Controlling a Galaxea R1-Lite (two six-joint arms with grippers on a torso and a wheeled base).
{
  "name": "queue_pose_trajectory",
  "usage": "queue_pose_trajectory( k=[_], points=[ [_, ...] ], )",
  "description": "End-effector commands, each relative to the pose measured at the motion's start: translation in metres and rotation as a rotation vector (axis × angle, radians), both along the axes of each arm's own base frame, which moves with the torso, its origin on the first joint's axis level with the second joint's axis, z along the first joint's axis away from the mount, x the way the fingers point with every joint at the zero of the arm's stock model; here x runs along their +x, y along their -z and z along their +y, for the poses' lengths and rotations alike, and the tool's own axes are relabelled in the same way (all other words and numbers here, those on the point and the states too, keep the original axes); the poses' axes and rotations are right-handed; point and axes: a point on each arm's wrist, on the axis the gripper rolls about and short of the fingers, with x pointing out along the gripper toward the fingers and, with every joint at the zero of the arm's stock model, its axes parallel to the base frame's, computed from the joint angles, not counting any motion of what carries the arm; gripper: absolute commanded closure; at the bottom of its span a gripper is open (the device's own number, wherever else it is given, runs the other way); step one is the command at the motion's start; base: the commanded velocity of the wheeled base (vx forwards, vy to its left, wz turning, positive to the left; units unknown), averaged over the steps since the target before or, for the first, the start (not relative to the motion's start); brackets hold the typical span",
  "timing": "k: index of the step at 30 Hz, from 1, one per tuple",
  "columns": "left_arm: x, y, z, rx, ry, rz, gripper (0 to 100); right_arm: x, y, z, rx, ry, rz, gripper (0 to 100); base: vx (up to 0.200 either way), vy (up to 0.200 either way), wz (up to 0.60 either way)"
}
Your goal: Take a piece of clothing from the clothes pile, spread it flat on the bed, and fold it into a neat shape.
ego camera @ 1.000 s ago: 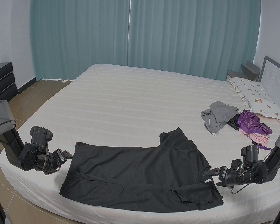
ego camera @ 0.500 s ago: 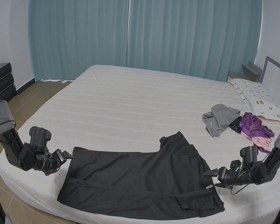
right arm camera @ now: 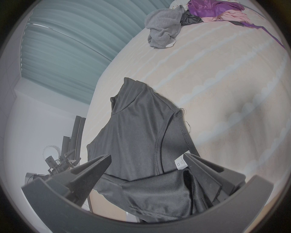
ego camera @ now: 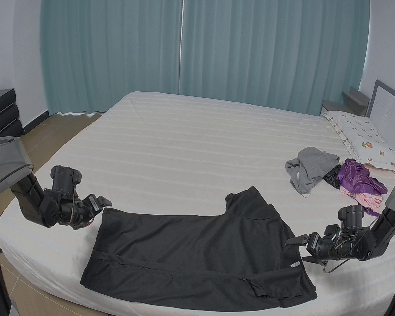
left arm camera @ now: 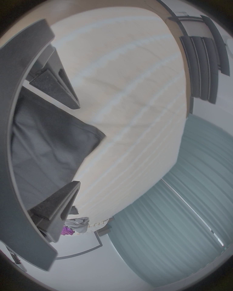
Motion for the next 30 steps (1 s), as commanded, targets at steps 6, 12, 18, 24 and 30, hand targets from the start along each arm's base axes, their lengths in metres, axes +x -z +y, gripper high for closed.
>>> queue_pose_trajectory(
  k=[6,12,18,24,30],
  points=[
    [0.096,0.052,0.004,0.083,0.055,-0.125,0,-0.008,0.013,0.006,0.008,-0.012,-0.026,0,0.000,0.000,0.00],
    [0.098,0.059,0.013,0.091,0.047,-0.107,0,-0.007,0.018,0.007,0.002,-0.021,-0.018,0,0.000,0.000,0.00],
    [0.096,0.062,0.012,0.094,0.072,-0.101,0,-0.007,0.019,0.007,0.004,-0.019,-0.035,0,0.000,0.000,0.00],
    [0.095,0.061,0.009,0.077,0.097,-0.099,0,-0.008,0.019,0.007,0.003,-0.021,-0.035,0,0.000,0.000,0.00],
    [0.095,0.062,0.009,0.074,0.101,-0.096,0,-0.008,0.019,0.007,0.002,-0.021,-0.035,0,0.000,0.000,0.00]
  ],
)
